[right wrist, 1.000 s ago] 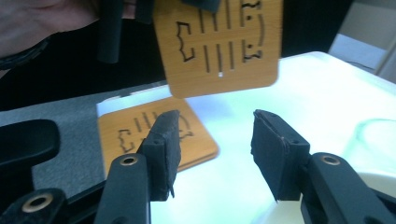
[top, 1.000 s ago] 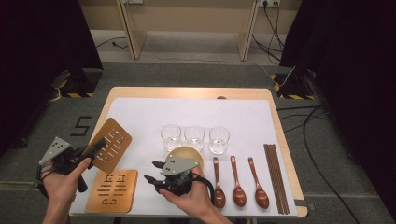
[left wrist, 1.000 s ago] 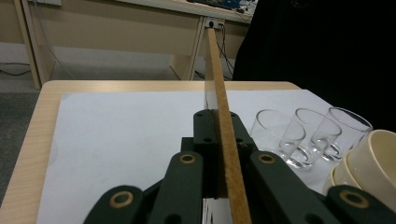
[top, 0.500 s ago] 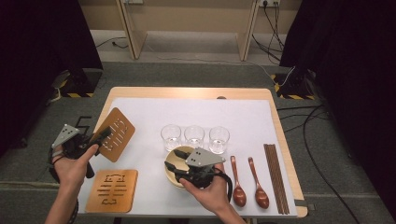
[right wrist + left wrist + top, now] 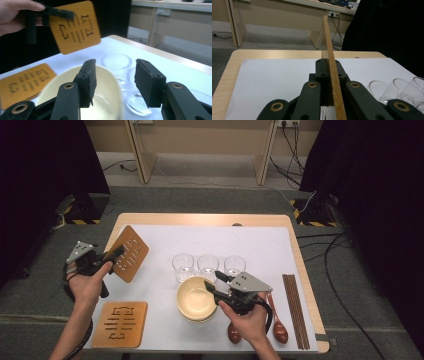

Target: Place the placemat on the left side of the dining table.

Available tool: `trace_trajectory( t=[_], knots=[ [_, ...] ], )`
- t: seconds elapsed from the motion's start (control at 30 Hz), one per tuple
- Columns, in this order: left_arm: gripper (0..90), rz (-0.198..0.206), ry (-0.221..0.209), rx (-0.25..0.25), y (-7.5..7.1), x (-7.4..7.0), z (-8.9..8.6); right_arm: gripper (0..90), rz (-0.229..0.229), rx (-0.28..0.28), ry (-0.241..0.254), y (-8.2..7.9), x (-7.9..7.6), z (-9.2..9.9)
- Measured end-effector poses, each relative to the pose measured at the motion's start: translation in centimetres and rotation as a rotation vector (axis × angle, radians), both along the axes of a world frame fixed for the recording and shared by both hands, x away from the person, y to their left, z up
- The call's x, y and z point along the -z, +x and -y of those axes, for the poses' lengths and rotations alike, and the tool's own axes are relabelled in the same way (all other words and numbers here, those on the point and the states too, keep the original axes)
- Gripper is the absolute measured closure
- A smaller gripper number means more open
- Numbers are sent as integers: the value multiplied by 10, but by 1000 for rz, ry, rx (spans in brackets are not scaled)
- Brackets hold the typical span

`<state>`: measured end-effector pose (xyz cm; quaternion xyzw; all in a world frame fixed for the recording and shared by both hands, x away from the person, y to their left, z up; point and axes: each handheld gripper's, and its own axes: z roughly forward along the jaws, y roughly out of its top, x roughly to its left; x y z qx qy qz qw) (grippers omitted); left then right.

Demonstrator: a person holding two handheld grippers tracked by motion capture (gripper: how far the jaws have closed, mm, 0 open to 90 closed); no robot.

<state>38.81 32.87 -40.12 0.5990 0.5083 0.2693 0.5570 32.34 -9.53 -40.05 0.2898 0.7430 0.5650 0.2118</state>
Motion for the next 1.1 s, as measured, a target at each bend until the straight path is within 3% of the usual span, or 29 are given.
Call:
trace_trajectory(
  t=[0.23,0.5,1.1],
  knots=[
    [860,-20,8,-17,14,0,5,517,9,105,23,2,2,34],
    [860,-16,15,-36,31,1,10,512,11,185,24,1,7,55],
    [860,-52,13,-82,68,11,15,510,-2,225,37,5,13,68]
  ],
)
